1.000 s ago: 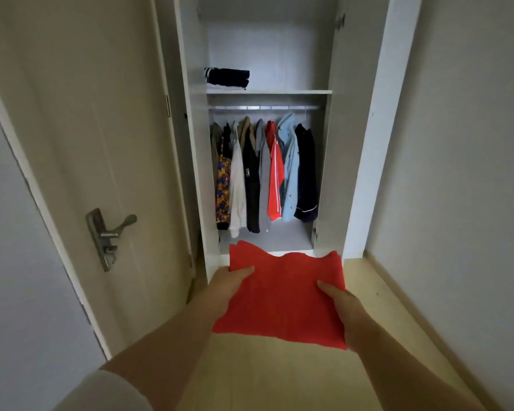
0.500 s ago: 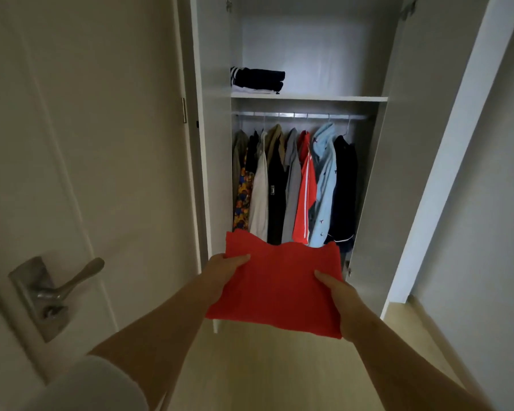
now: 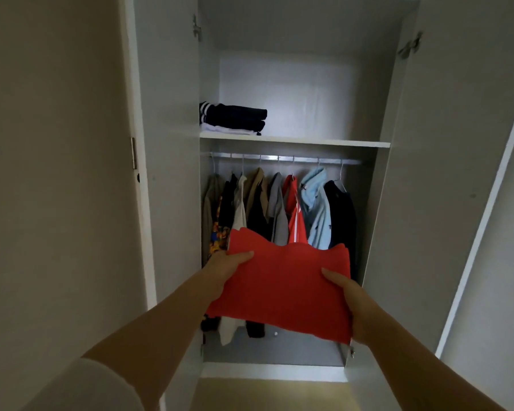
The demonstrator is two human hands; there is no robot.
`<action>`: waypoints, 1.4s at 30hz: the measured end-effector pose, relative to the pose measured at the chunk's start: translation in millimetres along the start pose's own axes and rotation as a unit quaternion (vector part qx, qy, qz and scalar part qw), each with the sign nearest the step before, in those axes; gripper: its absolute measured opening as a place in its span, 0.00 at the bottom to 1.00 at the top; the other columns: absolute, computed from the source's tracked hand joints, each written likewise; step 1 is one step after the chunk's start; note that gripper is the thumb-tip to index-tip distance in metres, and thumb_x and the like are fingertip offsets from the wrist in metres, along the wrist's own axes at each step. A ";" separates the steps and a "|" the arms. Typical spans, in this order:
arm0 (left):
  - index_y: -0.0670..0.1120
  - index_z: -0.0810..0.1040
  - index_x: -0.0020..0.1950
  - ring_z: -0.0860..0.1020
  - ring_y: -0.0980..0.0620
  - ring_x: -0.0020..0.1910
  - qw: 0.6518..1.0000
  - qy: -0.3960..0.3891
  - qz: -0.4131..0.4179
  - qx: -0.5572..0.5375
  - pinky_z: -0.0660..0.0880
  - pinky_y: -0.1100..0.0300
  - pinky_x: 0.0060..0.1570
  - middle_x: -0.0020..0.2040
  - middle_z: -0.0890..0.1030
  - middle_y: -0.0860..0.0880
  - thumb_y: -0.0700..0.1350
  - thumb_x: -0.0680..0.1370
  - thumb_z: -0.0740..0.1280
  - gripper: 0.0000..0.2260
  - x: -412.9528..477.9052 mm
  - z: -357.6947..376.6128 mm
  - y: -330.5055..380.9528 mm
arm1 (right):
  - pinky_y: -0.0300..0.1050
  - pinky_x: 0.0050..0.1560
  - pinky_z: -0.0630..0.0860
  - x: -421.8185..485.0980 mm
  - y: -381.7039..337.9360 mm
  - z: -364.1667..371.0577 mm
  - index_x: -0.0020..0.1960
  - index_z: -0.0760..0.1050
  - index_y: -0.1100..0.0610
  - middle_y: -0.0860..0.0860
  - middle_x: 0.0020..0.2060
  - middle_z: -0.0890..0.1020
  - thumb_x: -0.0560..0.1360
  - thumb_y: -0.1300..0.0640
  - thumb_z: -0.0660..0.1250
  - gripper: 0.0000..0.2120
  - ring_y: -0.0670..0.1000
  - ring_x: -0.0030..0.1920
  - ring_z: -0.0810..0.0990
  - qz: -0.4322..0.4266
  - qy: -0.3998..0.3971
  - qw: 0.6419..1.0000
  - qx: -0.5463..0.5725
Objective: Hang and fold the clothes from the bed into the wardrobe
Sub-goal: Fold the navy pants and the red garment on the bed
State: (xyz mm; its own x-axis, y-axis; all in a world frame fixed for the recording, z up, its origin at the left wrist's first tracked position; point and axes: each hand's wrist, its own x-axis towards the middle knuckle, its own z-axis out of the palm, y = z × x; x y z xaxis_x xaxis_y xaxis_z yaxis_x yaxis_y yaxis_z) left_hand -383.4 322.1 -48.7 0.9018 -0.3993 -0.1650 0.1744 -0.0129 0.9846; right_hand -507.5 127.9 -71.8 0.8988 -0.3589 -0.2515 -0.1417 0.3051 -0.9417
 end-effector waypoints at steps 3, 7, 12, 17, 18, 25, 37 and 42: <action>0.43 0.76 0.60 0.78 0.49 0.42 1.000 -0.006 0.017 0.007 0.73 0.59 0.36 0.43 0.80 0.47 0.48 0.74 0.70 0.17 48.9 3.2 31.3 | 0.52 0.33 0.79 45.5 -32.4 0.2 0.55 0.72 0.55 0.59 0.40 0.85 0.62 0.46 0.71 0.25 0.61 0.39 0.84 -0.007 -0.051 0.998 0.018; 0.43 0.77 0.58 0.79 0.48 0.43 0.999 0.011 0.051 0.012 0.74 0.57 0.38 0.44 0.80 0.46 0.49 0.74 0.70 0.16 116.6 10.2 69.8 | 0.53 0.36 0.79 116.9 -77.6 4.8 0.51 0.77 0.55 0.58 0.39 0.85 0.60 0.47 0.71 0.22 0.61 0.40 0.84 -0.051 -0.066 0.995 0.050; 0.44 0.78 0.56 0.80 0.46 0.42 0.995 0.024 0.093 0.025 0.76 0.57 0.35 0.46 0.82 0.43 0.50 0.73 0.70 0.15 199.1 28.9 128.4 | 0.53 0.39 0.76 203.9 -145.6 -0.8 0.48 0.78 0.56 0.57 0.38 0.85 0.72 0.52 0.65 0.09 0.60 0.39 0.83 -0.093 -0.107 0.987 0.082; 0.46 0.79 0.47 0.82 0.50 0.34 0.986 0.043 0.162 0.025 0.77 0.61 0.29 0.40 0.83 0.46 0.49 0.73 0.71 0.07 278.3 49.0 200.0 | 0.54 0.38 0.75 288.9 -229.4 -4.2 0.47 0.78 0.55 0.56 0.38 0.85 0.74 0.53 0.64 0.07 0.58 0.40 0.83 -0.137 -0.146 0.977 0.071; 0.47 0.79 0.46 0.82 0.51 0.34 0.982 0.055 0.179 0.030 0.77 0.61 0.29 0.39 0.83 0.47 0.49 0.73 0.71 0.07 292.7 51.1 212.6 | 0.53 0.38 0.76 304.8 -243.4 -3.1 0.47 0.78 0.54 0.55 0.37 0.86 0.74 0.53 0.64 0.07 0.58 0.41 0.83 -0.144 -0.145 0.977 0.068; 0.44 0.79 0.51 0.81 0.48 0.39 0.966 0.083 0.231 0.080 0.77 0.58 0.36 0.43 0.83 0.46 0.50 0.74 0.70 0.12 384.8 50.3 288.1 | 0.46 0.32 0.76 393.8 -321.0 17.0 0.45 0.76 0.54 0.51 0.31 0.85 0.75 0.54 0.63 0.05 0.53 0.31 0.84 -0.198 -0.124 0.970 0.074; 0.47 0.74 0.48 0.75 0.54 0.42 0.878 0.155 0.368 0.263 0.77 0.59 0.40 0.45 0.76 0.51 0.52 0.76 0.66 0.08 536.9 35.8 365.8 | 0.50 0.34 0.73 526.3 -407.8 53.9 0.61 0.70 0.53 0.52 0.46 0.79 0.78 0.56 0.58 0.12 0.54 0.42 0.78 -0.242 -0.018 0.953 0.178; 0.47 0.76 0.48 0.75 0.50 0.46 0.626 0.314 0.513 0.495 0.67 0.59 0.37 0.45 0.77 0.50 0.48 0.77 0.61 0.06 578.2 40.1 367.4 | 0.36 0.34 0.78 579.0 -420.2 70.4 0.60 0.71 0.53 0.46 0.44 0.79 0.80 0.50 0.50 0.15 0.46 0.41 0.82 -0.210 0.035 0.934 0.287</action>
State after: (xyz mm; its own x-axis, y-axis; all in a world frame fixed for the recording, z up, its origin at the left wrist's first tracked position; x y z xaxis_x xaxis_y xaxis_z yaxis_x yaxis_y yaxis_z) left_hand 186.3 49.7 219.9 0.3695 -0.2282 0.9008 -0.6756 -0.7315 0.0918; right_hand 101.6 -146.0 194.0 0.7931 -0.6038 0.0801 0.4811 0.5405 -0.6902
